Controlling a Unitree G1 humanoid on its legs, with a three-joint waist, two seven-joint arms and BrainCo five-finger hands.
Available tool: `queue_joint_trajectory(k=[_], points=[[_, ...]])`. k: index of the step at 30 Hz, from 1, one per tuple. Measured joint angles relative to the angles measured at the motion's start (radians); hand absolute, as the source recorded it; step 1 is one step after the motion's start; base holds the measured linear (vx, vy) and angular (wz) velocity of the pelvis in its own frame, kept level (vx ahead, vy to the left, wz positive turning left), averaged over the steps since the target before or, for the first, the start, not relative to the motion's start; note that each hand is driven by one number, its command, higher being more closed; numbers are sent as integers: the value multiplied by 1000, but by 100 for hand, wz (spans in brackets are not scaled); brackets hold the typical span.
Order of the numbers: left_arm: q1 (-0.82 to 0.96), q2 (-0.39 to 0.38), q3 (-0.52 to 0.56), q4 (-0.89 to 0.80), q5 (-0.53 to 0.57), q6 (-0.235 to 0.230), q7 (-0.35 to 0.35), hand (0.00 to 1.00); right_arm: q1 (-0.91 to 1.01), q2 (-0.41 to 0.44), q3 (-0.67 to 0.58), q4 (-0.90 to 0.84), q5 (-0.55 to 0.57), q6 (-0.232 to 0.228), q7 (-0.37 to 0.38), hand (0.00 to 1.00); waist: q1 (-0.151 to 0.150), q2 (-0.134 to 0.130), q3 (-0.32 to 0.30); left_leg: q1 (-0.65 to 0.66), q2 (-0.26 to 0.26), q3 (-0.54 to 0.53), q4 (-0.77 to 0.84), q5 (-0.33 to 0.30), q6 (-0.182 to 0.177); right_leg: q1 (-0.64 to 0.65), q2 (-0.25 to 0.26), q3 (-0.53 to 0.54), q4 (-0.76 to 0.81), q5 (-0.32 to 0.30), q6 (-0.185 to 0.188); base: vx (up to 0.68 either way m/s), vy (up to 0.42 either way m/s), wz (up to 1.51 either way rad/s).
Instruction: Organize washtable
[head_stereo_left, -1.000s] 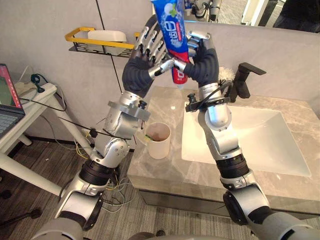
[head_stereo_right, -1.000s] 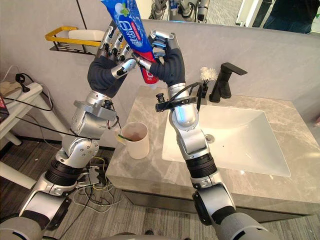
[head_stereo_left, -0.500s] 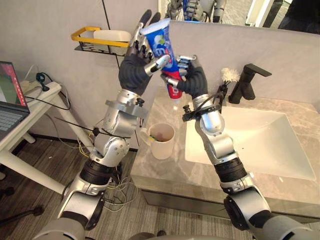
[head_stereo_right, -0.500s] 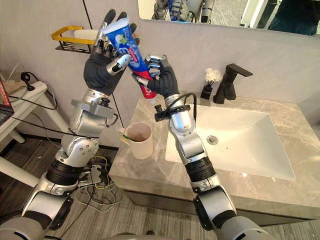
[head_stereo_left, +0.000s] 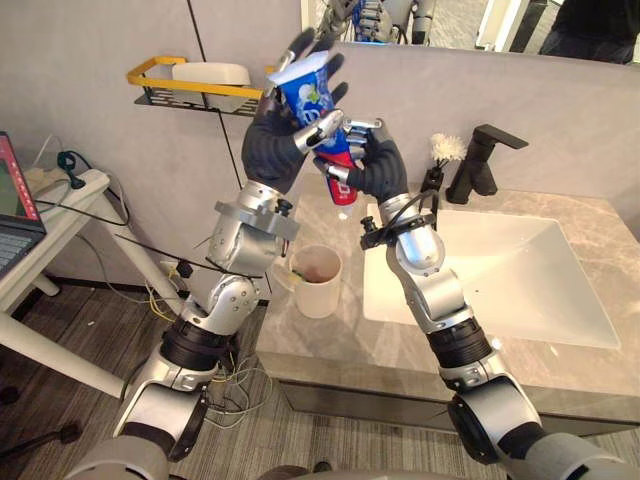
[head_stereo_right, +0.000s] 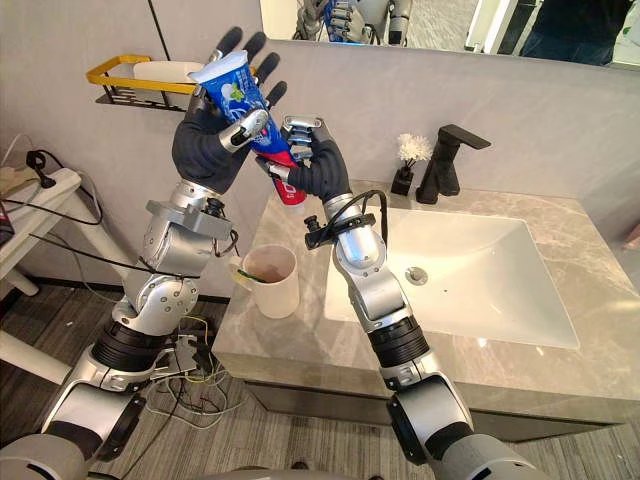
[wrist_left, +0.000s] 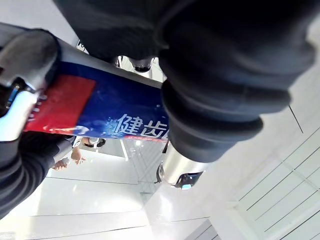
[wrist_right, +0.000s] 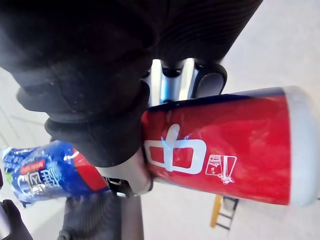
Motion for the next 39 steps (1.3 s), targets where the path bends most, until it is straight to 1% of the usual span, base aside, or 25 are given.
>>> queue_joint_trajectory(k=[12,13,18,20,21,22,23,25,28,29,30,31,32,33,35,36,38,39], points=[[-8,7,-29,-2,10,-2,0,100,34,-3,10,-38,-1,5,0,100,-6,0,0,0,4,9,-1,0,0,-3,5,21,-3,2,-1,-1,-4,-1],[-12,7,-29,-3,11,-3,0,100,34,-3,10,-43,-1,6,0,0,-6,0,0,0,4,9,-1,0,0,-3,5,21,-3,2,-2,0,0,0],[-37,7,-31,-3,35,-4,0,100,34,-14,5,-71,14,17,2,0,-6,0,0,0,4,9,0,0,0,-3,5,22,-3,2,-2,0,0,0],[-52,17,-33,-3,40,-2,0,100,34,-18,-2,-79,21,20,3,0,-7,0,0,0,4,10,0,0,0,-3,5,22,-3,2,-2,0,0,0],[-67,34,-41,0,42,1,0,100,32,-35,-15,-80,22,21,14,0,-6,-1,-1,1,5,12,0,0,0,-3,6,23,-3,3,-2,0,0,0],[-84,51,-55,0,53,2,-1,100,30,-58,-46,-82,43,21,40,0,-4,-1,-1,1,5,13,0,0,0,-3,5,23,-3,3,-1,0,0,0],[-94,59,-58,1,60,2,-1,100,28,-68,-63,-82,56,20,47,0,-4,-1,-1,1,4,13,0,0,0,-3,5,23,-3,3,-1,0,0,0],[-158,74,-60,42,77,6,-4,100,-3,-102,-106,-73,101,18,43,0,-7,-1,-1,1,4,19,0,0,0,-5,4,26,-3,7,-1,-19,-5,-7],[-217,76,-59,47,78,4,1,100,-38,-133,-157,-80,159,12,44,0,-12,-1,-1,0,6,29,0,0,0,-16,5,30,-3,8,-2,-24,-7,-10],[-243,79,-57,46,79,2,1,100,-33,-152,-191,-82,194,-8,43,0,-16,-1,-1,0,5,30,-1,0,0,-16,4,30,-2,8,-2,0,0,0],[-258,98,-47,44,91,-3,1,100,-21,-167,-241,-83,236,-17,43,0,-28,-1,-1,0,5,32,-1,0,0,-17,4,32,-2,9,-2,0,0,0],[-262,111,-41,44,100,-3,0,100,-12,-177,-274,-89,251,-17,42,0,-31,-1,-1,0,5,33,-2,0,0,-17,4,33,-1,9,-2,2,-5,-10],[-260,137,-22,42,119,-2,-1,100,14,-198,-362,-107,285,-16,43,0,-30,0,-1,-1,6,41,-2,0,0,-16,4,40,-1,9,-1,2,-9,-14],[-252,159,5,42,125,-3,0,100,34,-216,-419,-108,330,-27,37,0,-32,0,-1,-1,6,45,-2,0,0,-18,4,45,-2,10,0,1,-11,-16],[-237,172,42,43,130,-4,5,100,55,-227,-413,-89,354,-59,6,0,-47,0,-1,0,8,53,-2,0,0,-21,6,54,-4,12,-2,-6,-18,-16],[-237,173,43,45,132,-3,5,100,69,-223,-396,-90,354,-58,4,0,-58,0,-1,0,9,53,-2,0,0,-21,8,55,-5,13,-4,-14,-31,-15],[-235,172,36,45,137,-3,1,100,115,-199,-354,-92,349,-40,9,0,-59,0,-1,0,13,55,-4,0,0,-23,13,60,-7,15,-7,-17,-33,-6],[-230,172,36,44,136,-2,0,100,154,-186,-323,-92,341,-20,19,0,-57,0,-1,0,16,55,-6,0,0,-24,16,60,-10,17,-9,-24,-35,-1]])
